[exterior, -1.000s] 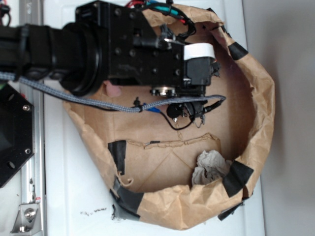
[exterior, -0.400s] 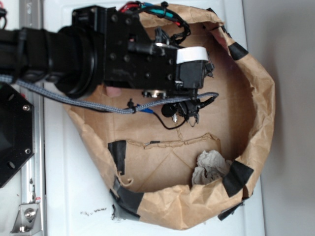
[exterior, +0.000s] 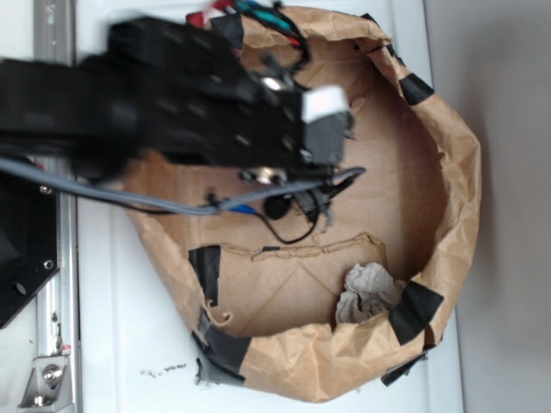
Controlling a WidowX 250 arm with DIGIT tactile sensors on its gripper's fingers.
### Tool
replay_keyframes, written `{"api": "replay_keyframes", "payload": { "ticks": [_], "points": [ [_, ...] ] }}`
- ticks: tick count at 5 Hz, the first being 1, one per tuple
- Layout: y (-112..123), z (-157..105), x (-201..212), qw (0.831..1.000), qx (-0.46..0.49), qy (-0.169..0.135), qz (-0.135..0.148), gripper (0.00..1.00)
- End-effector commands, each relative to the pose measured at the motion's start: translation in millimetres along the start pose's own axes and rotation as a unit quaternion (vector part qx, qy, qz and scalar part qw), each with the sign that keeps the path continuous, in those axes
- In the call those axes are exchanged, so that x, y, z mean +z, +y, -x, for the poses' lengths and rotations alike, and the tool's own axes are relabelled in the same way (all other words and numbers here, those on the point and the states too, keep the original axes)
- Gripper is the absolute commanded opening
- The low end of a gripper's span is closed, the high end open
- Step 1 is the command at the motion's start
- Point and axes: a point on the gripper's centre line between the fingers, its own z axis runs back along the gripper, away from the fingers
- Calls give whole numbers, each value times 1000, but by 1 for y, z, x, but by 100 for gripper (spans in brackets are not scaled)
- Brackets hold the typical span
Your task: Grab the silver keys.
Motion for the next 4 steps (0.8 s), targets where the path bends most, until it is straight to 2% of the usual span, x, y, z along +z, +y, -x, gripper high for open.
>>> {"api": "replay_keyframes", "payload": {
  "ticks": [1, 2, 3, 4],
  "points": [
    [-6, 18, 112, 982, -45, 37, 178, 0],
    [-29, 1, 98, 989, -40, 41, 137, 0],
    [-53, -32, 81, 995, 7, 74, 64, 0],
    [-63, -43, 84, 995, 5, 67, 75, 0]
  ]
}}
